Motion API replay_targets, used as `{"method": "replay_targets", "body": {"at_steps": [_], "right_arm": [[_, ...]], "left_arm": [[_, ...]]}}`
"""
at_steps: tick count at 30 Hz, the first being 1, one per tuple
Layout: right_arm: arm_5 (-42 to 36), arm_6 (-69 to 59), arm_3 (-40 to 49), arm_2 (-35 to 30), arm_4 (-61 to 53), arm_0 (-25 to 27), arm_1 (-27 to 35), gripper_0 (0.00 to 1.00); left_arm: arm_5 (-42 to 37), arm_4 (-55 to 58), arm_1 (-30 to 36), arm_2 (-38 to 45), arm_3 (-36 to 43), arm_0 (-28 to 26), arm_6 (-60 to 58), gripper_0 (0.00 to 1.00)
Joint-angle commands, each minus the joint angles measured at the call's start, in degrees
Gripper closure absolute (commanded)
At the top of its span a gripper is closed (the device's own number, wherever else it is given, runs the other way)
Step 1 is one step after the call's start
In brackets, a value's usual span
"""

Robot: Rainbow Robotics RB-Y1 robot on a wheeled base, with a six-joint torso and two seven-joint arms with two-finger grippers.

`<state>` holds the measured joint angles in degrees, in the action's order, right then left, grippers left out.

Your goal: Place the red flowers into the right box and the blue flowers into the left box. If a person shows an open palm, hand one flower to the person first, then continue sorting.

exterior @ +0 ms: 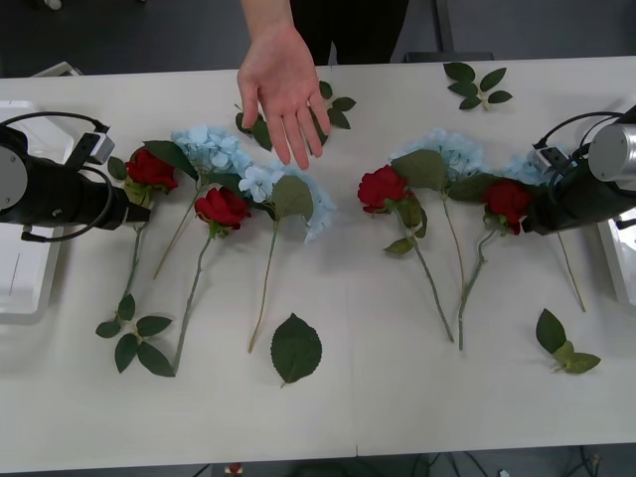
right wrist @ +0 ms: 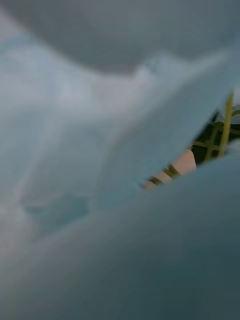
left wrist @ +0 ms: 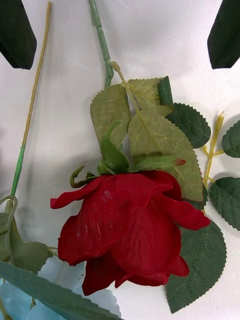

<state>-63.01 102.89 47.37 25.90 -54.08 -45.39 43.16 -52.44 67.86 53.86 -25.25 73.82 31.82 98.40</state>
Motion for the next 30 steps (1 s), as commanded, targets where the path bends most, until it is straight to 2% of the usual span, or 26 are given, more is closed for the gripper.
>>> {"method": "replay_targets", "body": {"at_steps": [1, 4, 13, 18, 23, 27, 30], "right_arm": [[1.6, 1.4, -1.5, -0.4, 1.0, -2.6, -1.8, 0.88], [1.8, 1.4, -2.5, -0.4, 1.2, -3.0, -2.2, 1.0], [-0.1, 1.4, -4.9, -0.8, 1.1, -5.7, -2.7, 1.0], [-7.7, 3.3, -4.9, -8.4, 0.5, -8.0, -1.1, 1.0], [-13.4, 11.9, -4.7, -19.7, -4.9, -9.0, 1.3, 1.0], [-13.9, 19.5, -4.1, -26.2, -12.6, -9.0, 2.5, 1.0], [-12.5, 24.8, -2.2, -27.7, -19.8, -9.0, 2.6, 1.0]], "left_arm": [[-0.2, -0.5, -0.4, -0.4, 0.0, 2.5, -2.2, 0.0], [-0.2, -0.5, -0.4, -0.4, 0.0, 2.5, -2.2, 0.0], [-0.2, -0.5, -0.4, -0.4, 0.0, 2.5, -2.2, 0.0], [-0.2, -0.5, -0.4, -0.4, 0.0, 2.5, -2.2, 0.0], [-0.2, -0.5, -0.4, -0.4, 0.0, 2.5, -2.2, 0.0], [-0.2, -0.5, -0.4, -0.4, 0.0, 2.5, -2.2, 0.0], [-0.2, -0.5, -0.4, -0.4, 0.0, 2.5, -2.2, 0.0]]}}
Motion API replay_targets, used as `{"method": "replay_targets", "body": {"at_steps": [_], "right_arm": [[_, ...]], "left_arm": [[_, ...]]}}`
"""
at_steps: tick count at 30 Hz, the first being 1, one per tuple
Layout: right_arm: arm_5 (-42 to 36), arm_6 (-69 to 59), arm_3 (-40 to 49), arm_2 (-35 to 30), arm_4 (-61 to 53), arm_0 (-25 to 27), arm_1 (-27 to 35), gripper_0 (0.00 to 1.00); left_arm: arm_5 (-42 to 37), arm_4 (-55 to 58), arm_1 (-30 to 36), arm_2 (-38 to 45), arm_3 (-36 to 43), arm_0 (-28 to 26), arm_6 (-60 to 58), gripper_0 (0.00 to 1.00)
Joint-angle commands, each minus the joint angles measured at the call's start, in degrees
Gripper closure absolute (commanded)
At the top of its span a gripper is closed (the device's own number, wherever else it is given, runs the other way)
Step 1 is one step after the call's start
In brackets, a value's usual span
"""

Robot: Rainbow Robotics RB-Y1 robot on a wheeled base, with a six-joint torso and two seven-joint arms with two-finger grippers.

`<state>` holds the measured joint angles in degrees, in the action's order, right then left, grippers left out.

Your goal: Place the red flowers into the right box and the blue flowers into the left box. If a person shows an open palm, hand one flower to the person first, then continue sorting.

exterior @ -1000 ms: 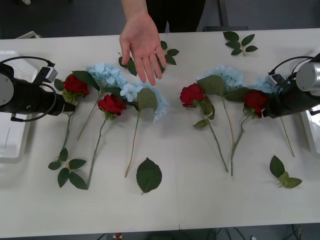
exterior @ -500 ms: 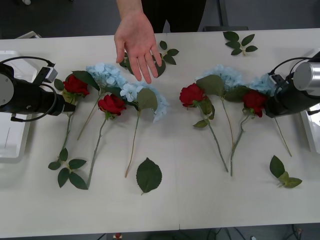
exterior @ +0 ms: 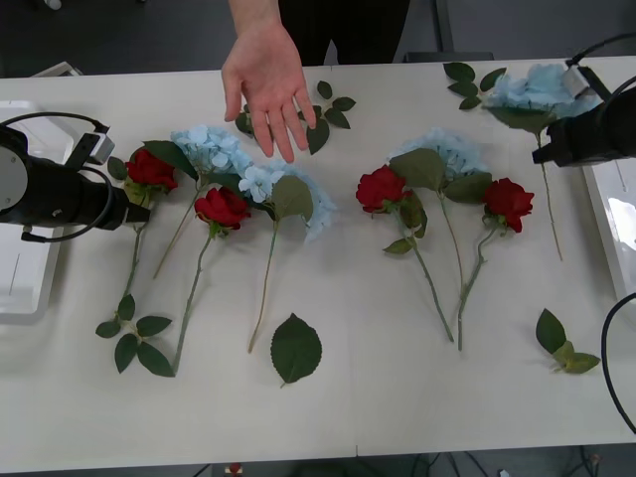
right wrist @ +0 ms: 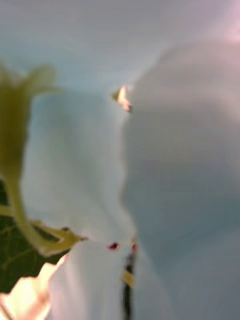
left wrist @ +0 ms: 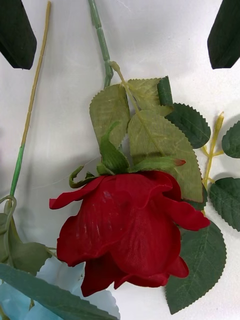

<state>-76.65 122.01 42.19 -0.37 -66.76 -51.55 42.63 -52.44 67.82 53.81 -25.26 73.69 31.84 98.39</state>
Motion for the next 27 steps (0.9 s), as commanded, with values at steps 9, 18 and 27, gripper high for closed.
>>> {"method": "replay_targets", "body": {"at_steps": [9, 18, 27], "right_arm": [[11.6, 17.0, 14.8, -0.2, -29.2, -2.9, -2.5, 1.0], [21.6, 30.1, 23.5, 1.6, -35.2, -6.1, -10.5, 1.0], [38.0, 33.0, 23.5, 8.9, -40.3, -13.5, -15.4, 1.0]], "left_arm": [[-0.2, -0.5, -0.4, -0.4, 0.1, 2.4, -2.2, 0.0], [-0.2, -0.5, -0.4, -0.4, 0.1, 2.4, -2.2, 0.0], [-0.2, -0.5, -0.4, -0.4, 0.1, 2.4, -2.2, 0.0]]}}
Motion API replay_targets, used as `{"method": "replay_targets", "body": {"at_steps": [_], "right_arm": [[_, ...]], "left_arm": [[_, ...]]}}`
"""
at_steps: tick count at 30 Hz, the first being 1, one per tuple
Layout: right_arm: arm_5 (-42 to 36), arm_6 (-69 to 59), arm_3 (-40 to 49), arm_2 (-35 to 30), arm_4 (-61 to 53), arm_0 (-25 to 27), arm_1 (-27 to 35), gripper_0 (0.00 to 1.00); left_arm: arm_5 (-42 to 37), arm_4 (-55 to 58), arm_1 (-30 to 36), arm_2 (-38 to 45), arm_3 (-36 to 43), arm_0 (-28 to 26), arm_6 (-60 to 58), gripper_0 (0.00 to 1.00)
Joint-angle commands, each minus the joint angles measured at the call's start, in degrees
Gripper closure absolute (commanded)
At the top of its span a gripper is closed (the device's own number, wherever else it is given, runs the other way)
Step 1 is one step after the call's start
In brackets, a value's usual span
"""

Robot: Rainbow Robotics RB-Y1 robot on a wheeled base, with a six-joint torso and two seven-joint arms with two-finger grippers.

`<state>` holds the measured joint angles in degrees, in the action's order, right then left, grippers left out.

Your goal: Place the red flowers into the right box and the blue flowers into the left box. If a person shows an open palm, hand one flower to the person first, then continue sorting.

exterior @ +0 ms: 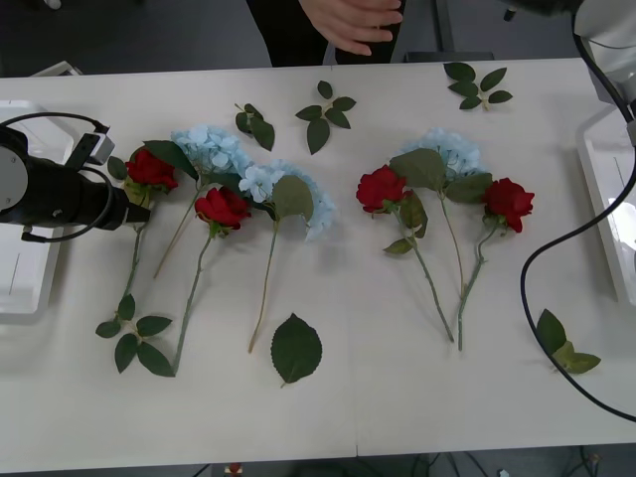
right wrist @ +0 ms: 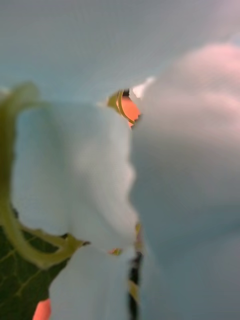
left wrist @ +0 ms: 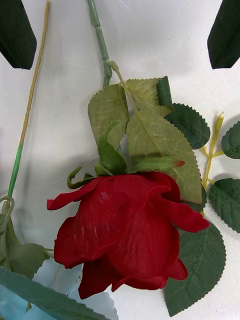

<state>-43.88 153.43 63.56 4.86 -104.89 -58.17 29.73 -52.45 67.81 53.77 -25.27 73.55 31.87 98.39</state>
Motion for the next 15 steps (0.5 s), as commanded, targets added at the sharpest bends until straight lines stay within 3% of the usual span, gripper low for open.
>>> {"method": "replay_targets", "body": {"at_steps": [1, 15], "right_arm": [[6.4, 1.6, 2.1, 4.2, -2.2, -7.3, -2.8, 1.0], [8.6, 1.6, 2.1, 5.1, -2.8, -8.1, -3.7, 1.0]], "left_arm": [[-0.2, -0.5, -0.3, -0.4, 0.3, 2.4, -2.2, 0.0], [-0.2, -0.5, -0.3, -0.4, 0.3, 2.4, -2.2, 0.0]]}}
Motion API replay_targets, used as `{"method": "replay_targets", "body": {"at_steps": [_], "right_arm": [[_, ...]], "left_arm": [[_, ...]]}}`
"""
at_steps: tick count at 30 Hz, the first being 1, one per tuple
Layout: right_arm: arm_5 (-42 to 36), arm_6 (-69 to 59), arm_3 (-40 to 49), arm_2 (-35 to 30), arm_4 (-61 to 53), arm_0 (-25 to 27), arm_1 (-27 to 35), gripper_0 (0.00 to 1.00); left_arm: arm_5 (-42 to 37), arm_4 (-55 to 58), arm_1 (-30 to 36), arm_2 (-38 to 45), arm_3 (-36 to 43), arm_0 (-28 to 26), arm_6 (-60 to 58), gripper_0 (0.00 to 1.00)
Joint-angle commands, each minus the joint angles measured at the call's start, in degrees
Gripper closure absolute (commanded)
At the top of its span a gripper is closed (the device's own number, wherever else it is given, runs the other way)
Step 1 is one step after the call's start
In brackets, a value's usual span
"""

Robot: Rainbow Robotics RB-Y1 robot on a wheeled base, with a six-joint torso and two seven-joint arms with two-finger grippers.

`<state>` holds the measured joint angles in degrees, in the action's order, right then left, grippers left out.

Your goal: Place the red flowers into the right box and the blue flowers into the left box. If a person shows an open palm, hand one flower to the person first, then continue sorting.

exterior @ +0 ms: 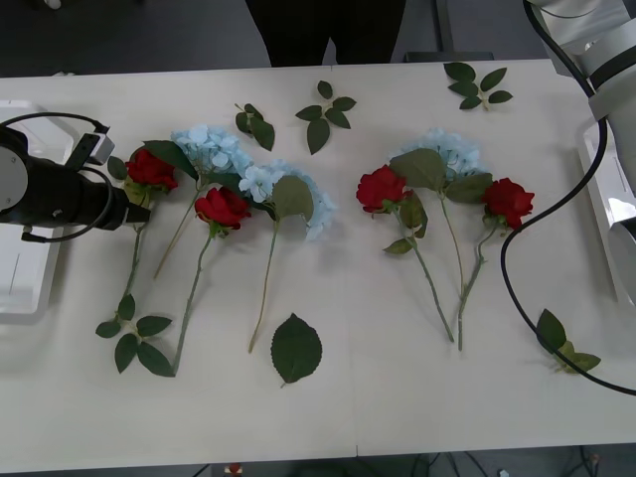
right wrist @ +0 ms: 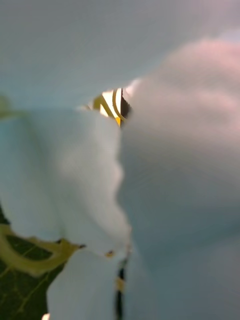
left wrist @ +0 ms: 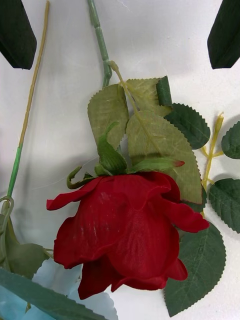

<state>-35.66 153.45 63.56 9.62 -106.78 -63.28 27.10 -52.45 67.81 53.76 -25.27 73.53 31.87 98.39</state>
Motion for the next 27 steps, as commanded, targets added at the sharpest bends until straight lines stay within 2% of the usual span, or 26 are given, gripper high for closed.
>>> {"method": "replay_targets", "body": {"at_steps": [1, 7, 8, 9, 11, 13, 15, 17, 22, 27], "right_arm": [[0.4, 1.6, 2.1, 0.4, -0.9, -3.1, -1.1, 1.0], [0.4, 1.6, 2.1, 0.5, -1.8, -3.0, -1.1, 1.0], [0.4, 1.6, 2.1, 0.5, -2.1, -3.0, -1.1, 0.91], [0.5, 1.6, 2.1, 0.5, -2.8, -3.0, -1.1, 0.6], [0.5, 1.6, 2.1, 0.5, -3.5, -3.0, -1.0, 0.31], [0.5, 1.6, 2.1, 0.5, -4.0, -3.0, -1.0, 0.14], [0.5, 1.6, 2.1, 0.6, -4.8, -3.0, -1.0, 0.04], [0.4, 1.6, 2.1, 0.6, -5.4, -3.0, -0.9, 0.0], [-3.7, -1.7, 1.1, 0.8, -5.4, -3.0, 0.1, 0.0], [-11.2, -18.4, 0.3, 7.2, -1.5, -2.8, 5.4, 0.0]], "left_arm": [[-0.2, -0.5, -0.3, -0.4, 0.3, 2.4, -2.2, 0.0], [-0.2, -0.5, -0.3, -0.4, 0.3, 2.4, -2.2, 0.0], [-0.2, -0.5, -0.3, -0.4, 0.3, 2.4, -2.2, 0.0], [-0.2, -0.5, -0.3, -0.4, 0.3, 2.4, -2.2, 0.0], [-0.2, -0.5, -0.3, -0.4, 0.3, 2.4, -2.2, 0.0], [-0.2, -0.5, -0.3, -0.4, 0.3, 2.4, -2.2, 0.0], [-0.2, -0.5, -0.3, -0.4, 0.3, 2.4, -2.2, 0.0], [-0.2, -0.5, -0.3, -0.4, 0.3, 2.4, -2.2, 0.0], [-0.2, -0.5, -0.3, -0.4, 0.3, 2.4, -2.2, 0.0], [-0.2, -0.5, -0.3, -0.4, 0.3, 2.4, -2.2, 0.0]]}}
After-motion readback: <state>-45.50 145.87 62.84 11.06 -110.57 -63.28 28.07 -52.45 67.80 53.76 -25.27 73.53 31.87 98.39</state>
